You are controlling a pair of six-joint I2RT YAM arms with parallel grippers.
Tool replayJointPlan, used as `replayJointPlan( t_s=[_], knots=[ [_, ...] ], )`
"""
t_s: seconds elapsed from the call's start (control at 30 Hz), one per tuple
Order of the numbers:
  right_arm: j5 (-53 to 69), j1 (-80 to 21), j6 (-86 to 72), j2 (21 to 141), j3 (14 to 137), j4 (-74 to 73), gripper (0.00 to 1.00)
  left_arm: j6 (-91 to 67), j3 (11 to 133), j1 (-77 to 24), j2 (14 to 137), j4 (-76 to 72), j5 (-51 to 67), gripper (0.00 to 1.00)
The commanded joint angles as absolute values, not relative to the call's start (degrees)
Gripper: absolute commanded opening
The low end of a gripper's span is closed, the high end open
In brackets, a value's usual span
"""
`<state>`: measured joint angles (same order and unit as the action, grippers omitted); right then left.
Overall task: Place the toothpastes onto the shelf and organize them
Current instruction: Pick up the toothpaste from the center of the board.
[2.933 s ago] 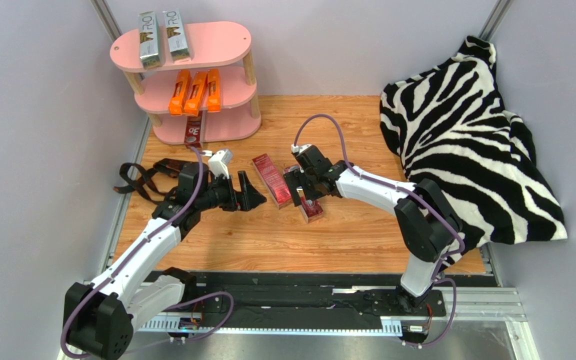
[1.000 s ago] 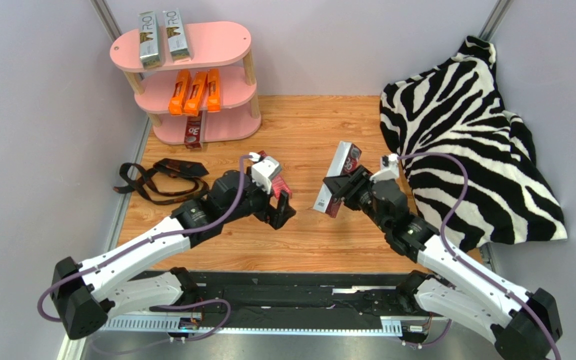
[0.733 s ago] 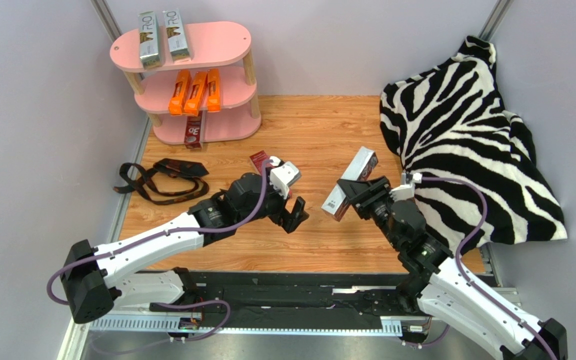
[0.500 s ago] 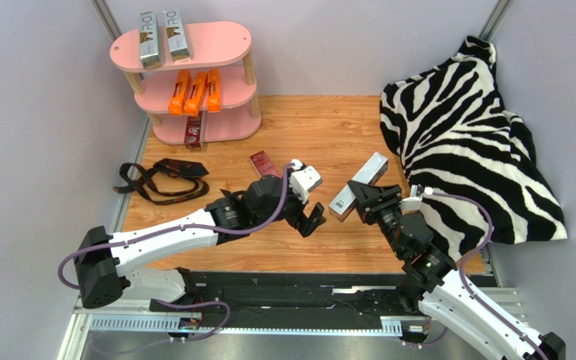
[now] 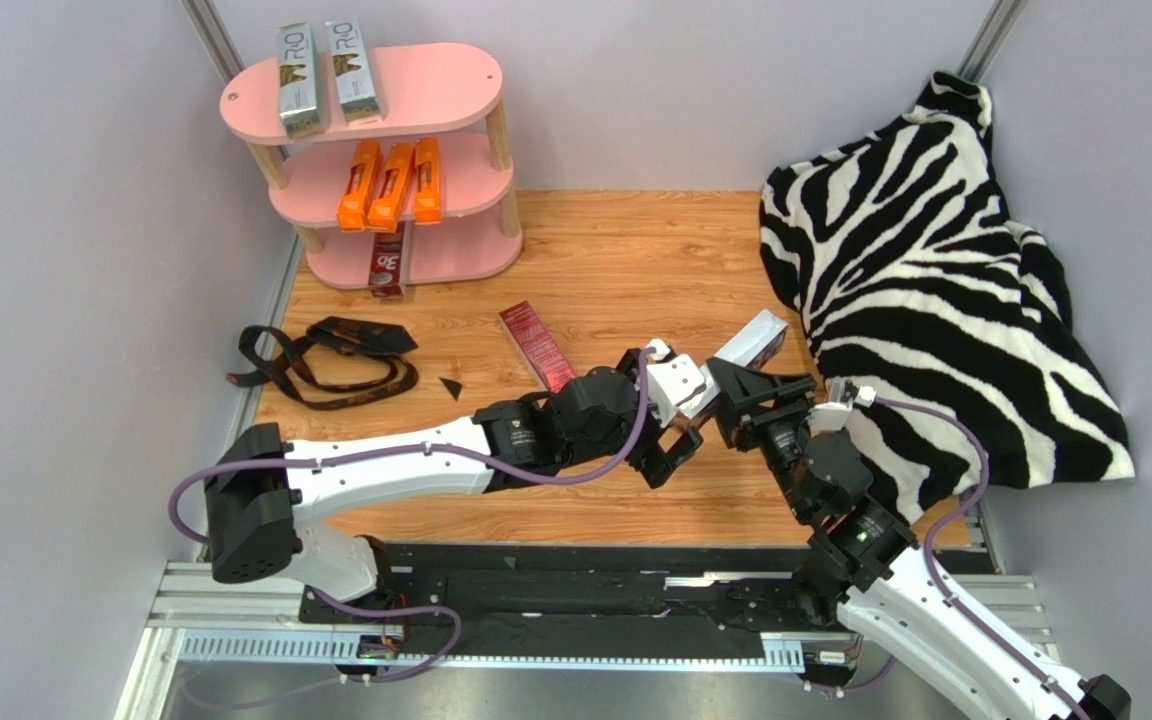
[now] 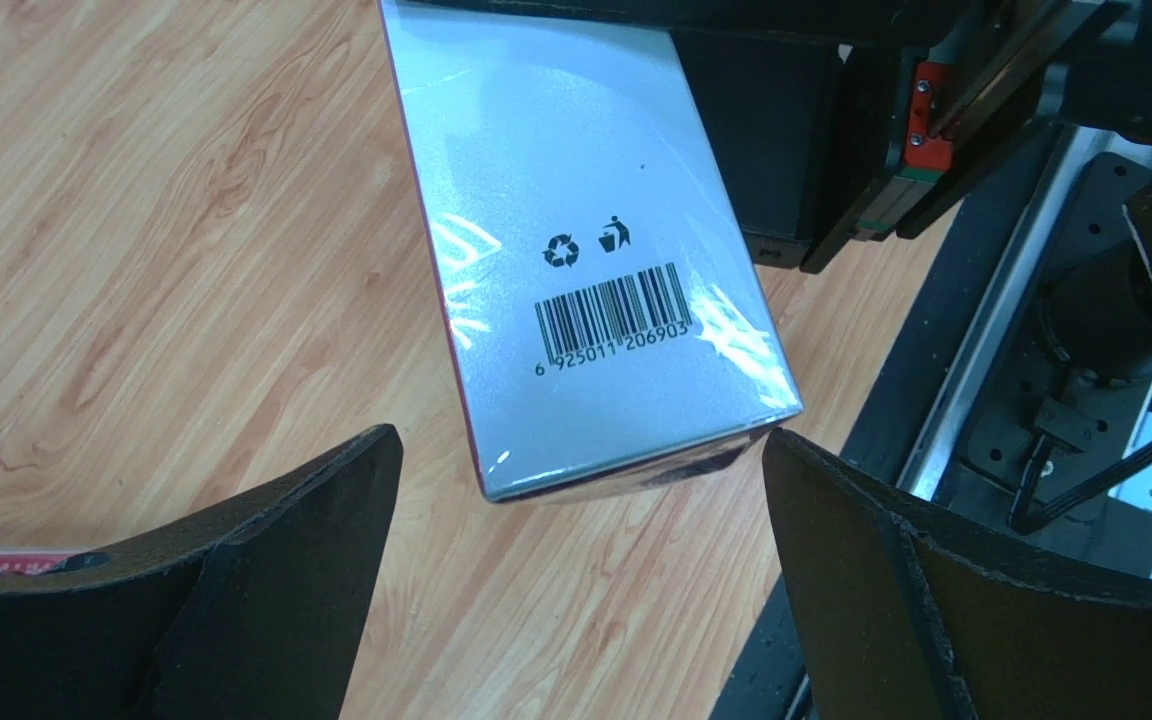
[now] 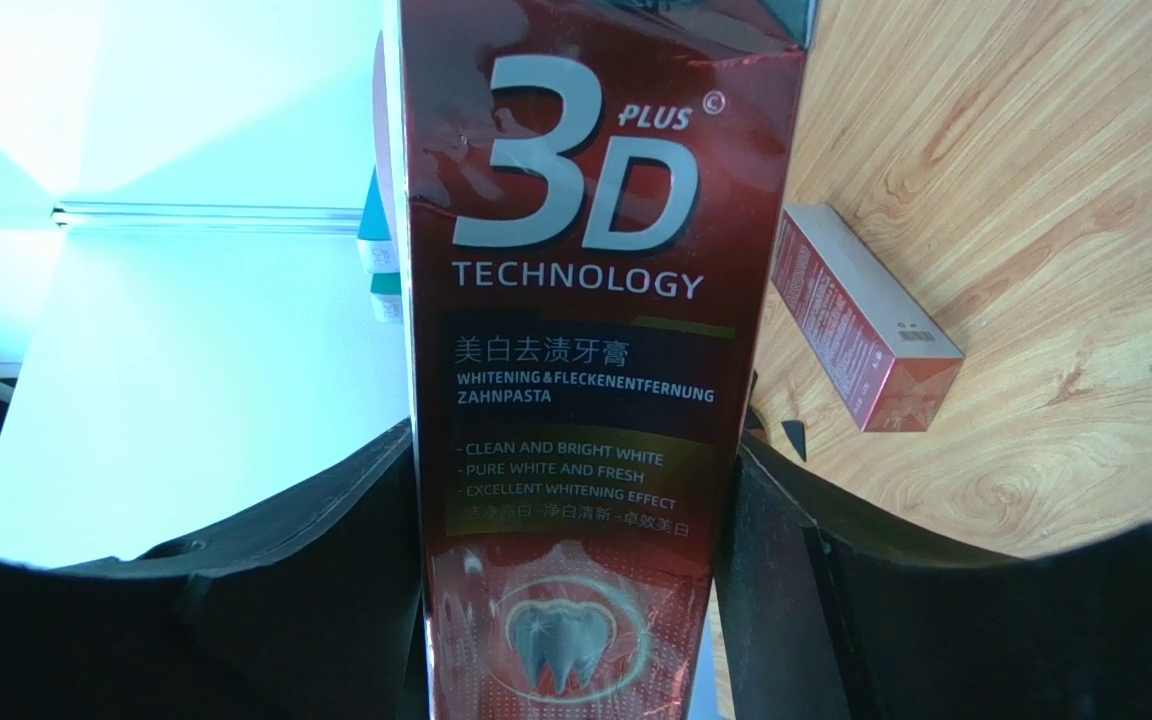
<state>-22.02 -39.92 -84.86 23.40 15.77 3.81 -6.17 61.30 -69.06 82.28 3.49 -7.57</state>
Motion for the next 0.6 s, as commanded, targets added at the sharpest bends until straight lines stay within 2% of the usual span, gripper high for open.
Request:
replayJointPlan(
  t_s=[0.0,0.33,0.57],
  knots=[
    [-23.7,-39.7,-87.9,22.1,15.3,7.1,0.66,-4.5,64.9,-69.9,83.4,0.4,-10.4,0.99],
    [-23.6,-39.7,-88.7,20.7,14.4,6.2,0.65,-5.3,64.9,-70.0,82.0,-4.5,-13.0,0.9],
    [-23.2,-39.8,-88.6,20.3,14.5,6.2,0.65,-5.4,68.4,-70.0,86.0,-3.6,-12.2,0.77]
  ],
)
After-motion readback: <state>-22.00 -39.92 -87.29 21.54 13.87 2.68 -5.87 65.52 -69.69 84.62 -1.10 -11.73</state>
